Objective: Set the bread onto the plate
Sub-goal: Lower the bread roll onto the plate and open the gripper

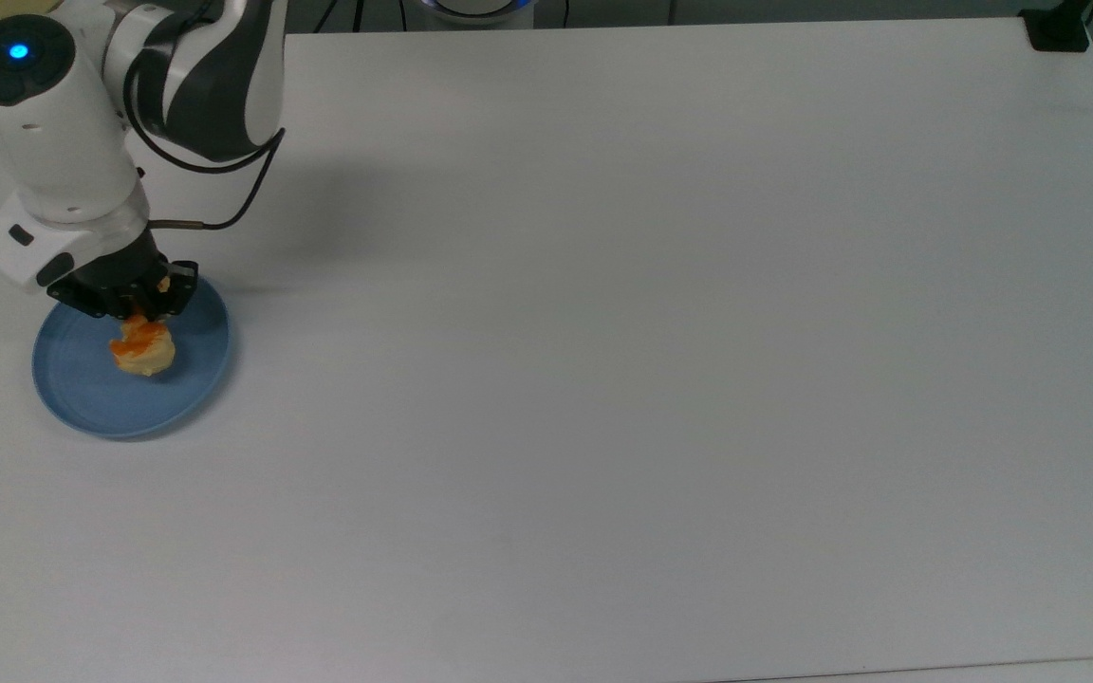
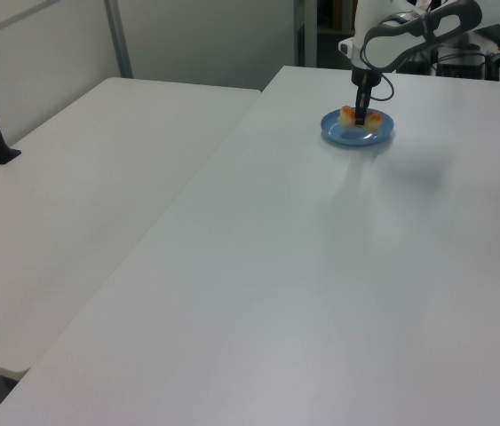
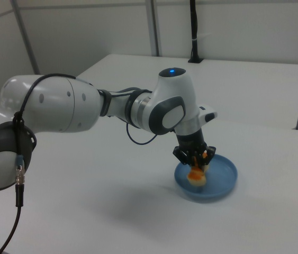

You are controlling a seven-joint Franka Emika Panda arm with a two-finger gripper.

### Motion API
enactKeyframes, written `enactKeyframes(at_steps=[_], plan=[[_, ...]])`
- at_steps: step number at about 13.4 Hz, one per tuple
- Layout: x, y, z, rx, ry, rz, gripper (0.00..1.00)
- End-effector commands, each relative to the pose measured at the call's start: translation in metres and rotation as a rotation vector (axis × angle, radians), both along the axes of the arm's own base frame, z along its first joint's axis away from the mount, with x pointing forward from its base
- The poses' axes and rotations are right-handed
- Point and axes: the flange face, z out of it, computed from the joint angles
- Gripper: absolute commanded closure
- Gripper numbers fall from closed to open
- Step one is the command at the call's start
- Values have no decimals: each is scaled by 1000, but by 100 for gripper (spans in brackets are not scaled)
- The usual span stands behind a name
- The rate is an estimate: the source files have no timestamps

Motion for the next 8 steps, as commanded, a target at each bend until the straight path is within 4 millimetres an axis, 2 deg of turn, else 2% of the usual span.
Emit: enactKeyframes(at_steps=[1, 2, 3, 4, 5, 7, 8], plan=[[6, 1, 3, -6, -7, 45, 90], [6, 0, -6, -1, 3, 42, 85], [7, -1, -8, -4, 1, 45, 75], [9, -2, -10, -8, -14, 44, 55], [10, -5, -9, -14, -35, 37, 30], [10, -4, -10, -11, -48, 30, 0], [11, -4, -7, -13, -53, 30, 0]])
